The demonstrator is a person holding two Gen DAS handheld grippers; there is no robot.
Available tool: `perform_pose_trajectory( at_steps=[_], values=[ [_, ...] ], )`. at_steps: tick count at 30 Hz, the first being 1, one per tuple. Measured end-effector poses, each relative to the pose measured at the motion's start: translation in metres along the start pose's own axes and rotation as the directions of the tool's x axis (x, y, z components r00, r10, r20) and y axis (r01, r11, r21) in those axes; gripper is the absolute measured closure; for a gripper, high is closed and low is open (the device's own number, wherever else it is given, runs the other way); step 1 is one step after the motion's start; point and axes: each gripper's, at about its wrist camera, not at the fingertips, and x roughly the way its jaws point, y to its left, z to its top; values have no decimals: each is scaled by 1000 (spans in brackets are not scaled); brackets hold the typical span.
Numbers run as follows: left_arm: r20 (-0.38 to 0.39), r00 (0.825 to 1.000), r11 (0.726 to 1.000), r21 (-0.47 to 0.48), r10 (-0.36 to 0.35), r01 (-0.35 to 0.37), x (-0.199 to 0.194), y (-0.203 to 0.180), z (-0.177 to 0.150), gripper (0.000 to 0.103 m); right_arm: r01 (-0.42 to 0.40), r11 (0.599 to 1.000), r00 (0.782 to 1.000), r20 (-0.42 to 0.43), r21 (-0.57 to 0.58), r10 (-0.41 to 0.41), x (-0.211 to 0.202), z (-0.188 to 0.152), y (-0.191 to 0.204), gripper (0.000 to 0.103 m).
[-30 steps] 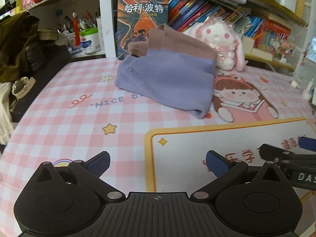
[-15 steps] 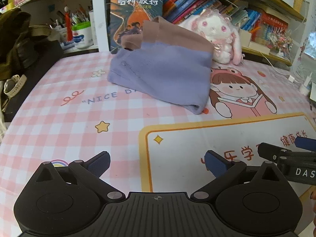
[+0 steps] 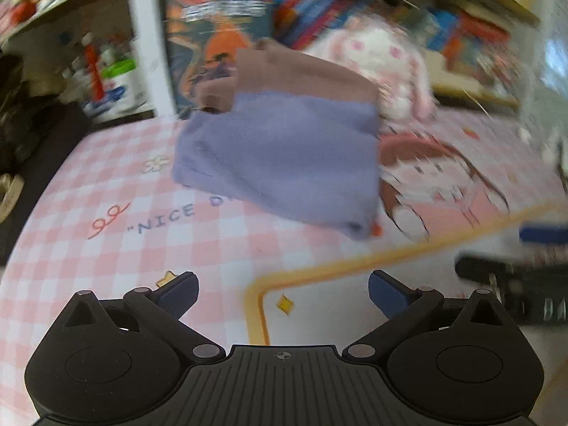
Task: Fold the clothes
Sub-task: 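Grasp the sweater's lavender edge with the left gripper and lift it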
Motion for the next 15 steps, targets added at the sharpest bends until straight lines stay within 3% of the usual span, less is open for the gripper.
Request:
perform_pose_trajectory(
  at_steps=[2, 3, 4, 7, 10, 15],
  values=[
    [19, 1000, 995, -101, -1, 3, 4, 13, 7, 6, -5, 1000, 1000, -5, -3, 5, 5, 3, 1, 7],
    [30, 1000, 991, -131, -3, 6, 7, 18, 9, 15, -2, 1000, 1000, -12, -3, 2, 8, 3, 2, 12],
    [32, 999, 988, -155, 0, 5, 12, 24, 13, 30, 1, 1000, 1000, -20, -2, -1, 10, 4, 3, 25],
    [32, 999, 971, -239, 16, -8, 31, 41, 28, 60, 15, 1000, 999, -41, -1, -15, 16, 5, 4, 55],
    [78, 997, 943, -331, -17, 42, 49, 58, 41, 60, 23, 1000, 999, -44, 5, -22, 13, 5, 2, 67],
    [105, 993, 914, -396, -46, 84, 76, 66, 59, 60, 28, 999, 999, -40, 18, -27, 4, 5, -4, 67]
  ],
)
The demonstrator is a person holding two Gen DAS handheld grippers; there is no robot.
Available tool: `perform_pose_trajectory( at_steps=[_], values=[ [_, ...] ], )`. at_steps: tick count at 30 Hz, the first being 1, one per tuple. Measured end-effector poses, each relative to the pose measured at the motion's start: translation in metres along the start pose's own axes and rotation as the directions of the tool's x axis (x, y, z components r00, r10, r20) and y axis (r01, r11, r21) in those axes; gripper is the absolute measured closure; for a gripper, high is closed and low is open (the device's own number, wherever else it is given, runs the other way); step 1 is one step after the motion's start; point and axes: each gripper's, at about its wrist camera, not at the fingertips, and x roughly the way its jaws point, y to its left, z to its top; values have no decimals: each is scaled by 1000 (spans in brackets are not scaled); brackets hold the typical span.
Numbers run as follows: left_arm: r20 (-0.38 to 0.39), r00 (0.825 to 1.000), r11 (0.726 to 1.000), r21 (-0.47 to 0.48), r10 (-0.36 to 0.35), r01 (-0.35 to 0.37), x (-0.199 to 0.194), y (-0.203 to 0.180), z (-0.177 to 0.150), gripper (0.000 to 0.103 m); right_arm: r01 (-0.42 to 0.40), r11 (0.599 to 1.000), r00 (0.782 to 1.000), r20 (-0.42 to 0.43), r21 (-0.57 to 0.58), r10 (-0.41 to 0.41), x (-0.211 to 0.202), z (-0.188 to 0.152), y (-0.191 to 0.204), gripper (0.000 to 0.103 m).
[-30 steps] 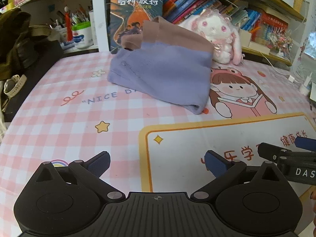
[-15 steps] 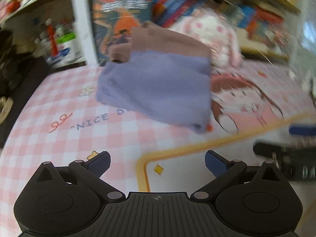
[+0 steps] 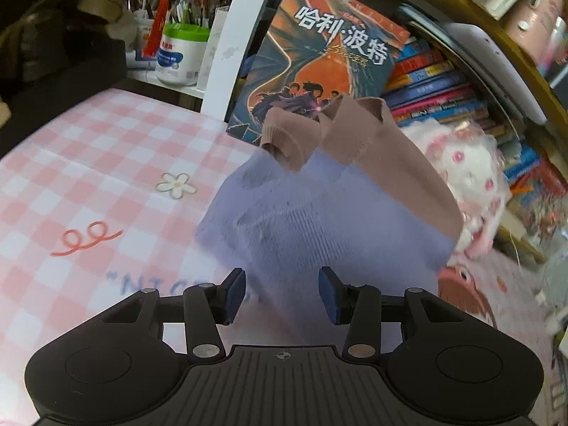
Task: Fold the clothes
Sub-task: 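Grasp the sweater's lavender edge with the left gripper and lift it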
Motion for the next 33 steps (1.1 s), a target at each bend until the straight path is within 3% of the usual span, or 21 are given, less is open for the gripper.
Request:
perform_pose_trajectory(
  at_steps=[8, 10, 12, 17, 19, 21, 24, 27, 30, 32, 33],
  values=[
    [-1, 1000, 995, -96, 16, -16, 10, 10, 2, 56, 13, 999, 1000, 13, 31, -13, -19, -2, -9, 64],
    [8, 1000, 995, -98, 12, -11, 10, 12, 2, 45, 12, 999, 1000, 17, 38, -13, -23, -3, -11, 63],
    [10, 1000, 996, -92, 17, -16, 11, 13, 3, 38, 12, 999, 1000, 14, 43, -13, -26, -5, -12, 59],
    [-5, 1000, 993, -115, 8, -9, 18, 12, 2, 40, 14, 998, 1000, 10, 54, -14, -33, -12, -14, 36],
    [-13, 1000, 992, -126, 3, -4, 20, 11, 1, 73, 11, 998, 1000, 6, 60, -11, -35, -16, -15, 35],
    [-6, 1000, 988, -153, -5, 4, 18, 11, 1, 87, 13, 997, 1000, 1, 69, -13, -37, -18, -19, 35],
    [52, 998, 986, -163, -26, 35, -3, 2, 7, 91, 18, 996, 1000, 2, 91, -18, -40, -21, -28, 35],
    [161, 982, 991, -73, -99, 112, -42, -21, 23, 92, 18, 994, 1000, 12, 110, -20, -44, -21, -40, 36],
    [232, 950, 976, 112, -211, 189, -86, -62, 33, 93, 6, 992, 999, 39, 123, -11, -51, -17, -52, 36],
    [215, 926, 923, 301, -311, 240, -114, -98, 24, 93, -2, 991, 998, 64, 136, -7, -58, -12, -62, 37],
    [174, 915, 876, 399, -363, 271, -124, -116, 13, 96, 0, 990, 997, 78, 144, -11, -62, -10, -68, 37]
  ],
)
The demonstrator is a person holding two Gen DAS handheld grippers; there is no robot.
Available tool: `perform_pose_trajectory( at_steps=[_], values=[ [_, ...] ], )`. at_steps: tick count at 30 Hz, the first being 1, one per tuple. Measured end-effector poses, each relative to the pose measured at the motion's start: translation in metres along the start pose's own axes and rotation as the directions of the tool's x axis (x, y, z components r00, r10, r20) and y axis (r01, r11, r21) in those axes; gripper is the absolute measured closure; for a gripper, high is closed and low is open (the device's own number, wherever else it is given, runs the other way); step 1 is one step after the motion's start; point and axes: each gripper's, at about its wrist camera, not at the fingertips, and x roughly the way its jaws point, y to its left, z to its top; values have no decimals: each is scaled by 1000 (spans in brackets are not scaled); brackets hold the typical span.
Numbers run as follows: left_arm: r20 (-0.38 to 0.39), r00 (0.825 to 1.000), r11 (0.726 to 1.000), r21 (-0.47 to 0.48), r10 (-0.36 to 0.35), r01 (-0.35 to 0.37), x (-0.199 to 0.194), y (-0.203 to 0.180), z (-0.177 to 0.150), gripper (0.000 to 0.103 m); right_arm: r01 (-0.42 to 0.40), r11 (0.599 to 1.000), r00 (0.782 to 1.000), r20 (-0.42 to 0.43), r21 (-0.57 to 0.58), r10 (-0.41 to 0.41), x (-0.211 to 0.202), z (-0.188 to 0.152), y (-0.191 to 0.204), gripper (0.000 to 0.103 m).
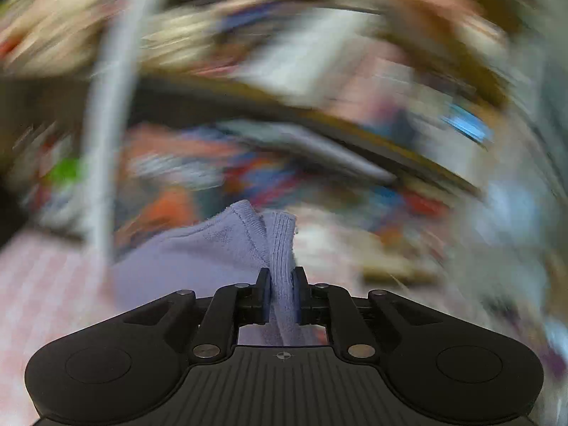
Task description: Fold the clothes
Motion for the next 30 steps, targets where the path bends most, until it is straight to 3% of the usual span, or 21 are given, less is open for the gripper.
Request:
perform_pose_trajectory(
  at_steps=[2, 3, 5, 7, 8, 9, 11, 13, 17, 20, 25, 28, 30],
  values=[
    [-119, 983, 970, 179, -143, 163, -7, -48, -19, 100, 6, 1000, 999, 33, 18, -7, -8, 8, -13, 37],
    [-202, 959, 937, 251, -197, 245, -10, -70, -33, 100, 7, 1000, 999, 47, 29, -9, -12, 12, -20, 37],
    [-378, 889, 857, 335, -258, 391, -15, -105, -79, 100, 9, 999, 997, 75, 52, -13, -17, 20, -34, 37],
    [-504, 822, 831, 312, -266, 460, -19, -121, -121, 100, -6, 997, 996, 92, 74, -1, -20, 25, -48, 37],
    [-533, 806, 844, 280, -259, 457, -22, -122, -137, 100, -19, 997, 995, 97, 79, 11, -21, 28, -54, 37],
    [-543, 801, 867, 241, -251, 436, -24, -121, -147, 100, -34, 997, 995, 95, 72, 28, -21, 30, -55, 37],
    [-527, 812, 915, 146, -250, 377, -32, -113, -158, 99, -67, 996, 994, 90, 55, 61, -20, 33, -59, 37],
    [-513, 831, 941, 116, -217, 317, -39, -108, -161, 97, -99, 995, 993, 74, 28, 96, -16, 33, -55, 37],
    [-488, 861, 979, 53, -145, 195, -52, -97, -165, 93, -202, 977, 979, -8, -71, 202, -4, 31, -26, 35],
    [-461, 884, 995, 4, -86, 99, -65, -86, -165, 78, -268, 949, 963, -78, -167, 258, 5, 27, 2, 34],
    [-387, 922, 993, -97, 31, -74, -91, -53, -160, 34, -313, 896, 948, -159, -315, 275, 18, 20, 46, 32],
    [-358, 928, 966, -187, 100, -177, -101, -27, -159, 27, -339, 867, 938, -206, -365, 280, 23, 12, 67, 29],
    [-372, 919, 941, -244, 133, -235, -102, -9, -162, 27, -351, 842, 933, -232, -410, 276, 25, 3, 82, 27]
  ],
)
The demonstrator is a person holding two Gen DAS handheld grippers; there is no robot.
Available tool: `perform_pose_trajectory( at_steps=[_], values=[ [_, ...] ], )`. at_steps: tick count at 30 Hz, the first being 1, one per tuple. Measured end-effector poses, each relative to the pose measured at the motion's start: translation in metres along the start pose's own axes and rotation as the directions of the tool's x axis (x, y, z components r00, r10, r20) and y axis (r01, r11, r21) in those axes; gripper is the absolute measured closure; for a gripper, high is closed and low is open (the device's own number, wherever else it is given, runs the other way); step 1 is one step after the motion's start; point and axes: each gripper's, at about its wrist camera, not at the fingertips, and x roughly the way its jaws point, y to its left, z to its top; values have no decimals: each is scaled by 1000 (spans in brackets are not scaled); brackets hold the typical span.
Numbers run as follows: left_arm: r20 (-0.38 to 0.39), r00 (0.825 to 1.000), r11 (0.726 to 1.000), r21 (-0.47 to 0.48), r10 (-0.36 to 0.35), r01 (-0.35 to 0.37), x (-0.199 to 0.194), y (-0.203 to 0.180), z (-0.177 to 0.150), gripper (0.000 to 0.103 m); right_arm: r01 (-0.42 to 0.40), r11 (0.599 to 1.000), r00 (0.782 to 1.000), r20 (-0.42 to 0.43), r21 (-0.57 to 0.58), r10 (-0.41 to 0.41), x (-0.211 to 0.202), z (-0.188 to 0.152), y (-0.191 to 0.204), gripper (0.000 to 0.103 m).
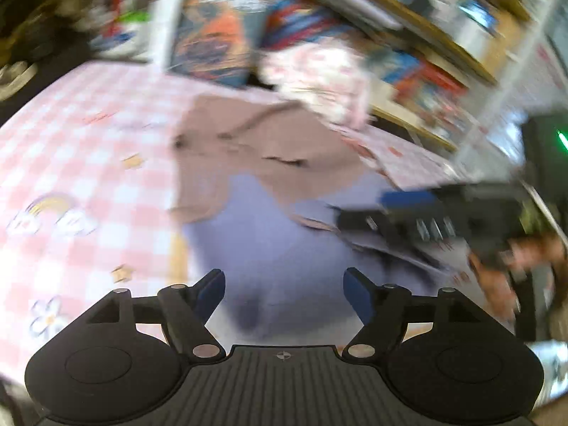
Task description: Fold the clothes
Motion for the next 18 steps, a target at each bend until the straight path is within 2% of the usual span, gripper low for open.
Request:
perform_pose_trajectory(
  at_steps=[4, 8, 10, 14, 18],
  values=[
    [-60, 997, 995, -84, 55, -60, 12, 21, 2, 27, 71, 988, 997, -32, -137, -76, 15, 0, 27, 22],
    [-99, 994, 988, -137, 56, -69, 28, 33, 9, 27, 134, 959, 985, -75, -252, -157, 34, -5, 39, 24],
    [-113, 990, 985, -142, 79, -95, 38, 36, 15, 28, 159, 958, 979, -86, -240, -184, 40, -5, 34, 24],
    [-119, 990, 984, -154, 70, -88, 51, 39, 29, 30, 192, 959, 969, -115, -210, -219, 48, -3, 22, 25],
    [-98, 995, 971, -232, 34, -57, 46, 55, 33, 30, 160, 981, 980, -105, -106, -172, 34, 5, 15, 32]
  ],
)
